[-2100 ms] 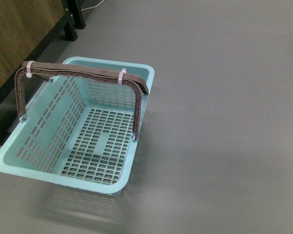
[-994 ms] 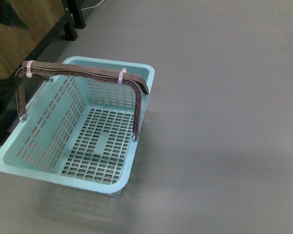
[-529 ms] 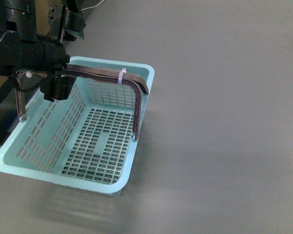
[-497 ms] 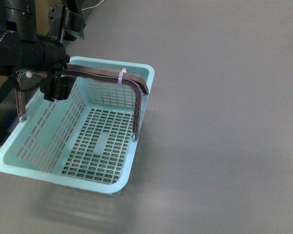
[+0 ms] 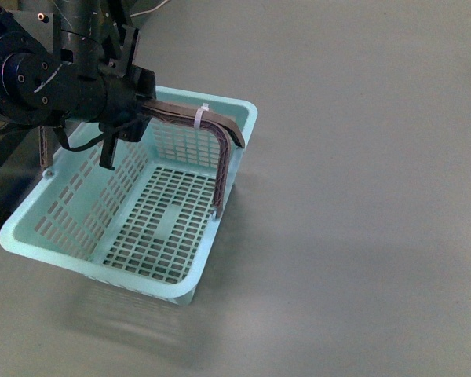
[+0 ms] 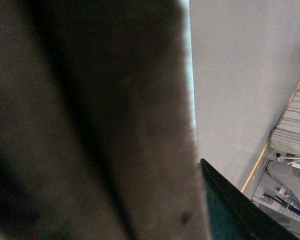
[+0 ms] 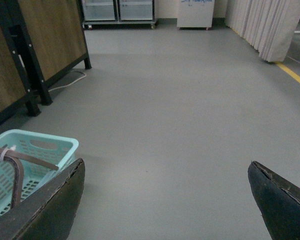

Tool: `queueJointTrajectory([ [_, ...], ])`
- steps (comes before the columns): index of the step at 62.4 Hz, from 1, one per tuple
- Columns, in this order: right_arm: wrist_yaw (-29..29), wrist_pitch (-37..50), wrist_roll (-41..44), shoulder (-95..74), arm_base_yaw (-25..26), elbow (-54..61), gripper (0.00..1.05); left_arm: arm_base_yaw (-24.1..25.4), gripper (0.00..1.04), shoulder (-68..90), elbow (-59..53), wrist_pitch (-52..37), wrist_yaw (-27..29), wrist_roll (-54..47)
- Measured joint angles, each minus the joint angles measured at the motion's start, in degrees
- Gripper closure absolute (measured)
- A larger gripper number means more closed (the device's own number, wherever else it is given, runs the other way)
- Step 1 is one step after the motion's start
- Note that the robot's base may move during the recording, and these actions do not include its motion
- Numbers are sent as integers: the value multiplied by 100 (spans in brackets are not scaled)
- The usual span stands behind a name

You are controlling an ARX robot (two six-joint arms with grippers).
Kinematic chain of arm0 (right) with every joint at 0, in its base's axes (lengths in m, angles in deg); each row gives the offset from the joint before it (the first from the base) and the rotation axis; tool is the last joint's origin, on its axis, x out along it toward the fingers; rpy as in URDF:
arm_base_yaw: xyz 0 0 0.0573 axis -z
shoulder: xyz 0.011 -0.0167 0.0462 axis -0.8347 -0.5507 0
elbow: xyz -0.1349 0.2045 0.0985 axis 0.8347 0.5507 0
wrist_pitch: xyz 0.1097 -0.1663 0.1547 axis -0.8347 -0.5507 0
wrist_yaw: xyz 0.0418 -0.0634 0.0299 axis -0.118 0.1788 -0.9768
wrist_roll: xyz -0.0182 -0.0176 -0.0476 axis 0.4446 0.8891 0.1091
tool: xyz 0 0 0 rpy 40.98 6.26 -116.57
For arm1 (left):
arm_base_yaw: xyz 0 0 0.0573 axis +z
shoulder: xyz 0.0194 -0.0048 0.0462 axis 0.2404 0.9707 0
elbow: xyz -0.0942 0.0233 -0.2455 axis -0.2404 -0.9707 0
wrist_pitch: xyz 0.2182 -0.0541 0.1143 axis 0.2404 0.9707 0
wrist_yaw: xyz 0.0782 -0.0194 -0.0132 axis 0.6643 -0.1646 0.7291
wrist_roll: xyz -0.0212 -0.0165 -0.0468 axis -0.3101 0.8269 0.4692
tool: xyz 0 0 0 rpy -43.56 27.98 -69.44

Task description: Pick lemon and mango into basket

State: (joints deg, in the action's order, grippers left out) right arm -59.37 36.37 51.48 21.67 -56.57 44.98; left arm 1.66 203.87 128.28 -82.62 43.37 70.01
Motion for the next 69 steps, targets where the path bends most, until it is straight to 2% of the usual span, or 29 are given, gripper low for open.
queueJointTrajectory([
  [4, 0, 0, 0, 0, 0, 0, 9, -13, 88, -39, -57, -63, -44, 98],
  [13, 0, 0, 0, 0, 0, 0, 9, -72, 88, -481, -675, -498, -94, 79],
  [27, 0, 0, 0, 0, 0, 0, 9, -44, 88, -2594, -2059, -643, -90, 293],
  [42, 0, 0, 0, 0, 0, 0, 9, 122, 88, -5676, -3178, 485, 87, 356],
  [57, -2, 0, 0, 0, 0, 0, 9, 151, 88, -7189, -3442, 1596, 157, 658],
  [69, 0, 0, 0, 0, 0, 0, 9, 286, 88, -7829, -3460, 2079, 210, 737],
])
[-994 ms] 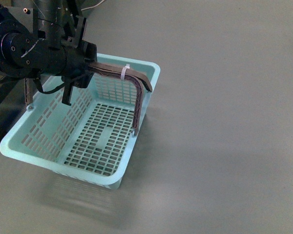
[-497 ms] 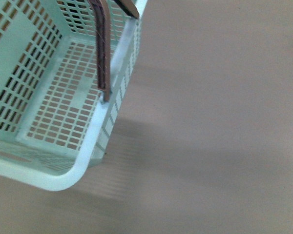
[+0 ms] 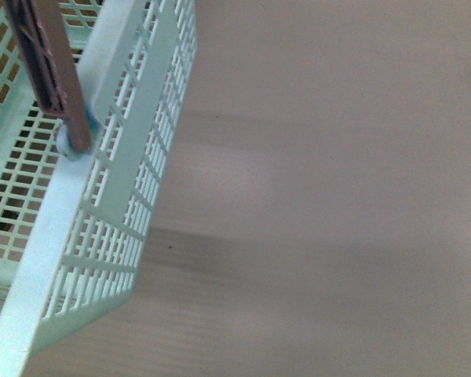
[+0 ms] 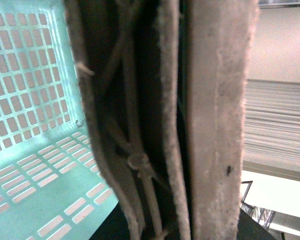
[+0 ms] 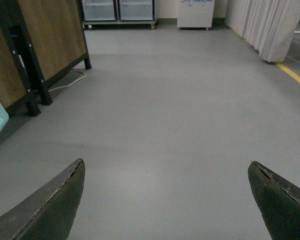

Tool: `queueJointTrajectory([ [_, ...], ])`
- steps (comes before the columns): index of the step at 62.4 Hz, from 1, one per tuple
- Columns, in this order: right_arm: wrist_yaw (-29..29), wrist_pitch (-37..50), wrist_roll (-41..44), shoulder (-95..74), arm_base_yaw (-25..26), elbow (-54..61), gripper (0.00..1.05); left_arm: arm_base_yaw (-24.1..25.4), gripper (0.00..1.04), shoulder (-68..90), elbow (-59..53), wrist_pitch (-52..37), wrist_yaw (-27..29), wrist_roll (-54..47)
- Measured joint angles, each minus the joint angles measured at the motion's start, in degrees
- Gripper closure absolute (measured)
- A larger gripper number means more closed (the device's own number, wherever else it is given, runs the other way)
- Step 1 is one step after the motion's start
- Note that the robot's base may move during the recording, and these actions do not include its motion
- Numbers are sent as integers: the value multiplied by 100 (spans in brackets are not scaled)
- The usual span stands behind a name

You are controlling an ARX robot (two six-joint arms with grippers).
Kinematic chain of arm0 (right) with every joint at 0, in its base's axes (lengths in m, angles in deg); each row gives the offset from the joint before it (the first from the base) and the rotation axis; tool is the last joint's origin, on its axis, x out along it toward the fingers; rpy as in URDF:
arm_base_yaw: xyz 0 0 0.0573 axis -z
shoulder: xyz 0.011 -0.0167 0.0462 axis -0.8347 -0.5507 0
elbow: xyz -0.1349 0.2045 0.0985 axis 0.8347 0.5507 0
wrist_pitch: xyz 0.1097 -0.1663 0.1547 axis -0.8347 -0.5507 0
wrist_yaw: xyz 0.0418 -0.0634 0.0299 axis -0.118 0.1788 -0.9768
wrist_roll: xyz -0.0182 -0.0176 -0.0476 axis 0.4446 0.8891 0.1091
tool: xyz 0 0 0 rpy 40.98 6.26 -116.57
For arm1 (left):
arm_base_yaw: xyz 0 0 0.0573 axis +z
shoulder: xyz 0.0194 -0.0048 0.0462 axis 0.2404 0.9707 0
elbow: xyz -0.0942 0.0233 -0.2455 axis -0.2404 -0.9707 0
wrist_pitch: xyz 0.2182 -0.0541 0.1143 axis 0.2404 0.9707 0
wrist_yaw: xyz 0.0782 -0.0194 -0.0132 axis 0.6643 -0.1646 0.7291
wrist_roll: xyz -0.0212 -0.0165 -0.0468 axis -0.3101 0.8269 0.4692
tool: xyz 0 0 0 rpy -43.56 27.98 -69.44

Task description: Pick lemon and mango into basket

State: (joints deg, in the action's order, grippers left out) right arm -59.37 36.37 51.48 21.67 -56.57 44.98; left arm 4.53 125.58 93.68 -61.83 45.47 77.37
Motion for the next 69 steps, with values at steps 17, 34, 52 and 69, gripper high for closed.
queueJointTrajectory([
  [17, 0, 0, 0, 0, 0, 0, 9, 61, 88, -79, -28, 52, 76, -2],
  [34, 0, 0, 0, 0, 0, 0, 9, 61, 88, -79, -28, 52, 39, 22],
  [52, 0, -2, 0, 0, 0, 0, 9, 61, 88, -76, -70, 57, 39, 22],
  [69, -2, -2, 0, 0, 0, 0, 9, 61, 88, -79, -72, 57, 42, 22],
])
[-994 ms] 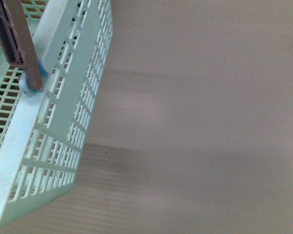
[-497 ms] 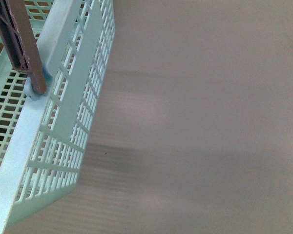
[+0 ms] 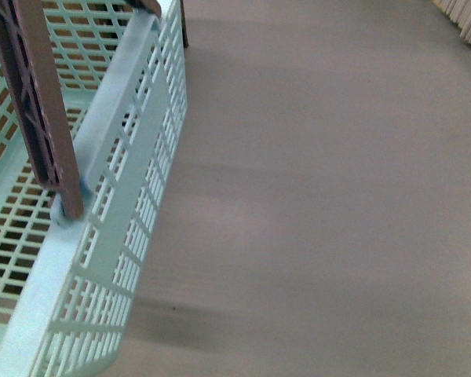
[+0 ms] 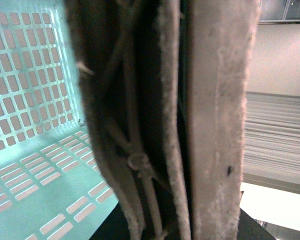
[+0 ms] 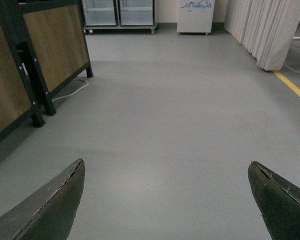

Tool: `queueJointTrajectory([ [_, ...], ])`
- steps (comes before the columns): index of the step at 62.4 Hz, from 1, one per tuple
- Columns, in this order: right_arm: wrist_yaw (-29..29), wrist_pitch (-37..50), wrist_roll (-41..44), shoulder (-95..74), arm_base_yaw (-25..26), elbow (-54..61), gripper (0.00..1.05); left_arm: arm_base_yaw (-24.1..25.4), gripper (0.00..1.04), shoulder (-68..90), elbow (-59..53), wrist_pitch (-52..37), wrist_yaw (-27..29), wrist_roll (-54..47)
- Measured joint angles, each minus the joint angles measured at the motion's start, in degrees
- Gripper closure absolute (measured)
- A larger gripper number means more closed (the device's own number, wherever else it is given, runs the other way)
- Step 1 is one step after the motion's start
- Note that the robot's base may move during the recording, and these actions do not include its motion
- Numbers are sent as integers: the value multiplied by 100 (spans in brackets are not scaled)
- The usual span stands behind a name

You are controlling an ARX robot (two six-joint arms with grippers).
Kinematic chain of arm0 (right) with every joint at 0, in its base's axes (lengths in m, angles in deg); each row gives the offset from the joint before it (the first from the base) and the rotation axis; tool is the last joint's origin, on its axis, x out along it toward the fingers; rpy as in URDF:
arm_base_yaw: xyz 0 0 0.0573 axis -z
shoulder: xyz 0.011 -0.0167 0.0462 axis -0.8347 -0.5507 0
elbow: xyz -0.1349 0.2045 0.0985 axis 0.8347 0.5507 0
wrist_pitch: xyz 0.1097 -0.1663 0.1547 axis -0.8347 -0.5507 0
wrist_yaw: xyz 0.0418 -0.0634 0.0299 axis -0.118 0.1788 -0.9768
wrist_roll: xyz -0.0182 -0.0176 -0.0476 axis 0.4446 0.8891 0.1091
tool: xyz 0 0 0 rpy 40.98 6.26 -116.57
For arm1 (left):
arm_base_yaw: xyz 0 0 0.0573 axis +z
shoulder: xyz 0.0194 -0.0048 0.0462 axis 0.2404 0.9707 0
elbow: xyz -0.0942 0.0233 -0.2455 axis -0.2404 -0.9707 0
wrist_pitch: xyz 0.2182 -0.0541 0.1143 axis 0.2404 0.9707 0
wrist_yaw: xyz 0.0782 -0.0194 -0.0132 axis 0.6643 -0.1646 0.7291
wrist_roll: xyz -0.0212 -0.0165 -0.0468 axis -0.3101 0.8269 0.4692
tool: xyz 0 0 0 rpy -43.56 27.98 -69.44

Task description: Pick lemon and mango into basket

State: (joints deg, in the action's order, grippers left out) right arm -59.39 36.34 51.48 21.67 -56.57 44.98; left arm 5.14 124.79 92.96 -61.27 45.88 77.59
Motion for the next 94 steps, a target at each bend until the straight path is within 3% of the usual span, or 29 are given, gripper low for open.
queueJointTrajectory([
  [94, 0, 2, 0, 0, 0, 0, 9, 0, 88, 0, -7, 0, 0, 4],
])
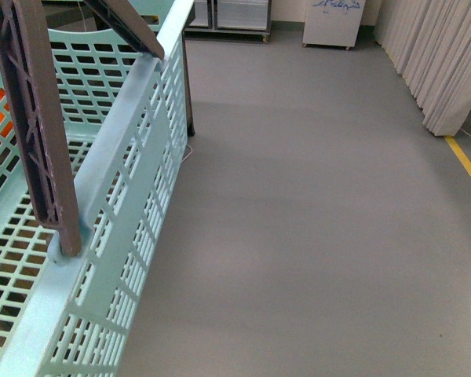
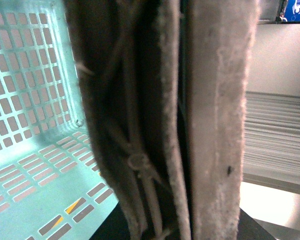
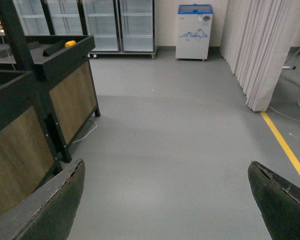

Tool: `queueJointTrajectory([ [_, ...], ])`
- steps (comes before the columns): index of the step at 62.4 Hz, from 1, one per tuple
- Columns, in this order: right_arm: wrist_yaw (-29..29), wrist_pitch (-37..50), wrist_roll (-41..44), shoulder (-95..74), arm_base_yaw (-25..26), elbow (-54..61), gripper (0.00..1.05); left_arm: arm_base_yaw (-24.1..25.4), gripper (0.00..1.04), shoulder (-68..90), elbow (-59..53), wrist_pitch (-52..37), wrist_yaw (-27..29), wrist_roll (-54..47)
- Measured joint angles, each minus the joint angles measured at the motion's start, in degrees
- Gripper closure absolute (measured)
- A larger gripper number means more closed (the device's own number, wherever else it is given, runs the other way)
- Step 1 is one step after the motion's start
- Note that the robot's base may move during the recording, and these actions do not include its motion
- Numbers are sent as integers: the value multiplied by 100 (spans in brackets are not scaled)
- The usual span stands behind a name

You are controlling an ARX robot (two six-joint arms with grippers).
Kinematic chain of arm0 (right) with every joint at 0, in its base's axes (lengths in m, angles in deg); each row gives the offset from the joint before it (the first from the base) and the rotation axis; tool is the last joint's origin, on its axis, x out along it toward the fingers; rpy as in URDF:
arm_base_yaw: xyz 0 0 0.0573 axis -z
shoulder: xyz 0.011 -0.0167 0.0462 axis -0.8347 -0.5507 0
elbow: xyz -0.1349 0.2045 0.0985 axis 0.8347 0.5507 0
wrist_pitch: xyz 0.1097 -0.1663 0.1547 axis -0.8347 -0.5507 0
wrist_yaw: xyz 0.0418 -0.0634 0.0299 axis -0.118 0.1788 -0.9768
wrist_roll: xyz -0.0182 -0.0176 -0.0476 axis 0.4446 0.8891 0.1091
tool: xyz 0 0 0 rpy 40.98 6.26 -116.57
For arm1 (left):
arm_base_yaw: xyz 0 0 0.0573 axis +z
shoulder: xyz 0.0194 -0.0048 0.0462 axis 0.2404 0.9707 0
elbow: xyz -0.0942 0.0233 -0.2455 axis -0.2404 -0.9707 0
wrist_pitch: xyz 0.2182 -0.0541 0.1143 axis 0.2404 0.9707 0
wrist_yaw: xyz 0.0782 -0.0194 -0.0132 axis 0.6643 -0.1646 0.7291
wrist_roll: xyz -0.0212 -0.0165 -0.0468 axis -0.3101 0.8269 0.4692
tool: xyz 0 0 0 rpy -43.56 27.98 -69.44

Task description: Pick lemon and mango into basket

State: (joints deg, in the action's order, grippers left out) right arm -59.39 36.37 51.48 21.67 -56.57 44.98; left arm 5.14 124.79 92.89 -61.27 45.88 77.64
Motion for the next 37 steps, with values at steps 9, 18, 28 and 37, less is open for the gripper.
queueJointTrajectory([
  [9, 0, 0, 0, 0, 0, 0, 9, 0, 88, 0, 0, 0, 0, -2],
  [18, 4, 2, -2, 0, 0, 0, 9, 0, 88, 0, 0, 0, 0, -2],
  [28, 22, 2, -2, 0, 0, 0, 9, 0, 88, 0, 0, 0, -2, 13],
  [37, 22, 2, 0, 9, -2, 0, 9, -28, 88, -4, 0, 0, -116, 46],
])
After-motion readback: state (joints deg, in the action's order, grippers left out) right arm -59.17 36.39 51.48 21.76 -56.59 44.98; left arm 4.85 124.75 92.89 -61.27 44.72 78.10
